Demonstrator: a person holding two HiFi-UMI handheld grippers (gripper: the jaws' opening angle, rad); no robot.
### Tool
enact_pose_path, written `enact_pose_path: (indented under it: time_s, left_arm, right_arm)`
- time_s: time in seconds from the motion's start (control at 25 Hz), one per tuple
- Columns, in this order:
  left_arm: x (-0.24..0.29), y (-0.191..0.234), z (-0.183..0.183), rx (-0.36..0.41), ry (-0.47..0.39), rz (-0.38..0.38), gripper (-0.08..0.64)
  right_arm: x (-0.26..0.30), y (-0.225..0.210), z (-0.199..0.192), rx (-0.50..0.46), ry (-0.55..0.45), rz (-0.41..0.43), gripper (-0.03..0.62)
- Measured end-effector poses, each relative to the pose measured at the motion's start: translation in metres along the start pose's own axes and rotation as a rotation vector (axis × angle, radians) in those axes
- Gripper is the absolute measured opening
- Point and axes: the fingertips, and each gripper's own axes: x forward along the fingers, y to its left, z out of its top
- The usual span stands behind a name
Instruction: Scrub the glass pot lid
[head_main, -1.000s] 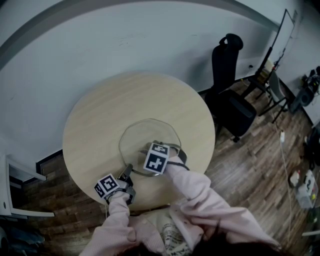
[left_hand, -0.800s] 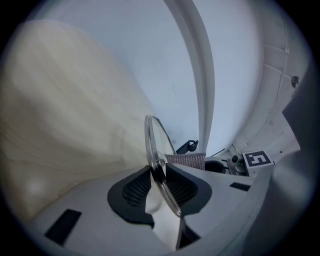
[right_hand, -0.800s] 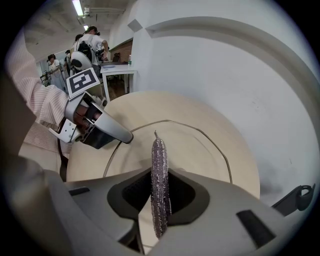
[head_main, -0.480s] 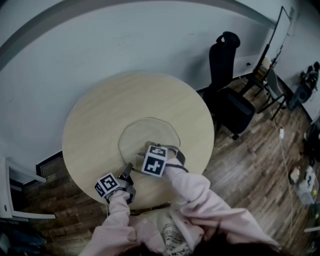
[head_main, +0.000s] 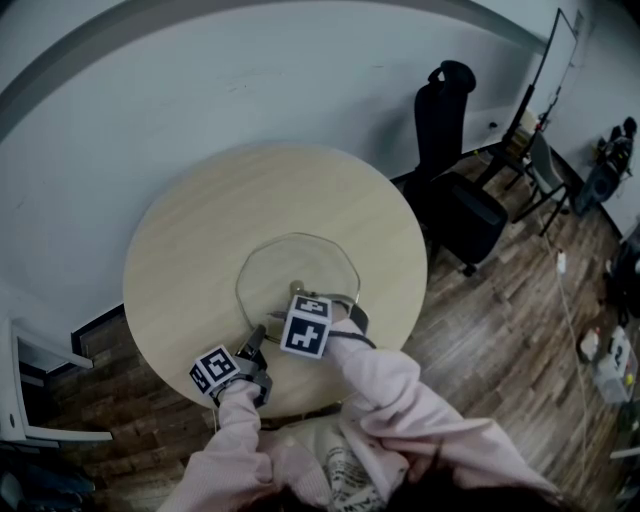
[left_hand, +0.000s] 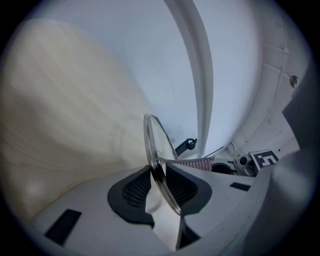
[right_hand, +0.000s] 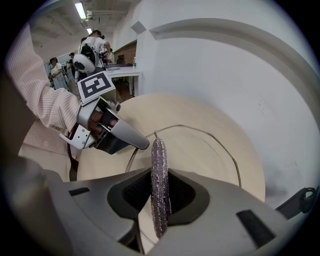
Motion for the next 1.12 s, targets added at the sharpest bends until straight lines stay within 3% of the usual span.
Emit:
enact_pose_path:
  time_s: [1.12]
  left_arm:
    - [-0.001,-0.001,-0.006,0.01,0.015,-0.015,0.103]
  right_arm:
    - [-0.015,0.036,0.005,-0.018,0.0,0.04,0.081]
